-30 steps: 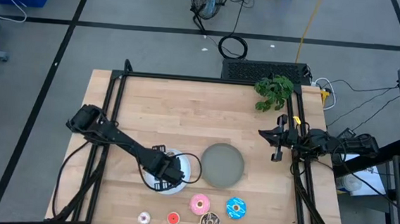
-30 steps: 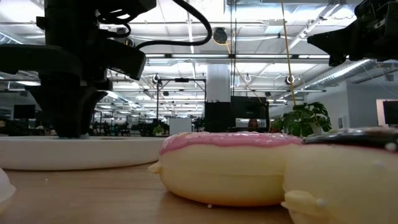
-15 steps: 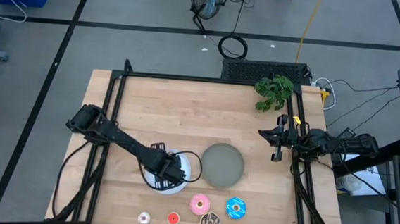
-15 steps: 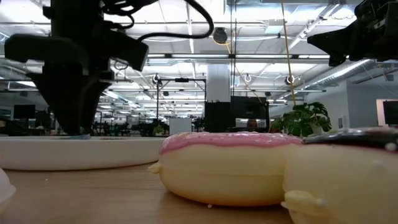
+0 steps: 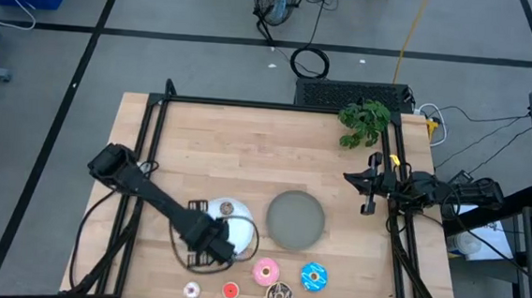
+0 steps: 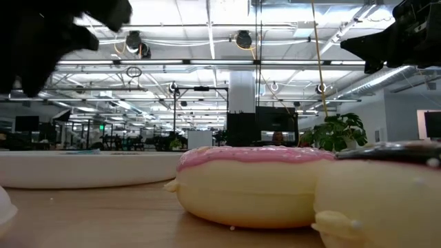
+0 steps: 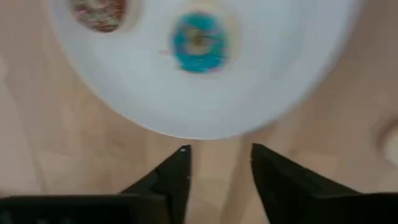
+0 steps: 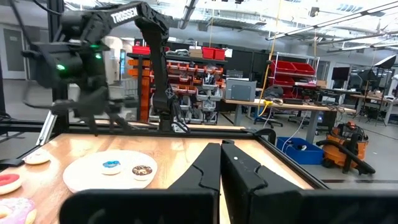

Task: Pick & Place donuts
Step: Put the small white donut on the white plate

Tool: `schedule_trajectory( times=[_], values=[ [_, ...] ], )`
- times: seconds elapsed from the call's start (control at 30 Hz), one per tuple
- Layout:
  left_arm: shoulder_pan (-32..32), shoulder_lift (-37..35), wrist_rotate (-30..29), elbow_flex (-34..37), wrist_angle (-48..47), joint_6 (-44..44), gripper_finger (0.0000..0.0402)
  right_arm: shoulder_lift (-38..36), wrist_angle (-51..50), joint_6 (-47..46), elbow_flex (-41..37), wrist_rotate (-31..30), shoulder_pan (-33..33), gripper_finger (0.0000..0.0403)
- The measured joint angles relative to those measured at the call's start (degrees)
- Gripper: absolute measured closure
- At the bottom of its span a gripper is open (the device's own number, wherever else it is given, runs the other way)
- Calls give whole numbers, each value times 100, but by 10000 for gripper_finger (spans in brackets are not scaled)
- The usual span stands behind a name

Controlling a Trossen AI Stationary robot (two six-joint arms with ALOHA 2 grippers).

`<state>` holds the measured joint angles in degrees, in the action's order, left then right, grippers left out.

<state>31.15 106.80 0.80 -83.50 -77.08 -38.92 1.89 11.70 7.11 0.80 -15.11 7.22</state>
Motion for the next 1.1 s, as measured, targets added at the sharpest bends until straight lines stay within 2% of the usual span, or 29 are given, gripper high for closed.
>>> schedule_trajectory(
  times=[0.23, 0.33, 0.5, 0.57, 0.67, 0.8, 0.87, 0.93, 1.0, 1.1],
  values=[
    [640, -79, -567, -186, 17, 19, 382, 0, 0, 2, 2, 0, 0, 403],
    [820, -329, -969, -186, 20, -41, 392, 1, 0, 2, 2, 13, -2, 403],
    [1017, -1365, -2518, -51, 450, -95, 397, 4, 0, 2, 0, 15, 0, 403],
    [1083, -1936, -2948, 265, 1049, -123, 396, 10, -3, 2, 0, 15, -1, 403],
    [1240, -2795, -3121, 1125, 2261, -57, 398, 11, -19, 7, 2, 15, 0, 403],
    [1450, -3565, -3203, 2611, 3064, -922, 398, 11, -112, 111, 2, 14, -1, 403],
    [1577, -3764, -3270, 3252, 3695, -1230, 399, 11, -143, 111, 0, 10, -1, 403],
    [1709, -3836, -3352, 3745, 4592, -1125, 398, 11, -127, 111, 0, 9, 0, 403],
    [1787, -3841, -3377, 4016, 5325, -901, 399, 11, -129, 111, 2, 9, 0, 403],
    [1839, -3729, -3449, 4205, 5913, -619, 398, 11, -128, 110, 1, 9, -2, 403]
  ],
)
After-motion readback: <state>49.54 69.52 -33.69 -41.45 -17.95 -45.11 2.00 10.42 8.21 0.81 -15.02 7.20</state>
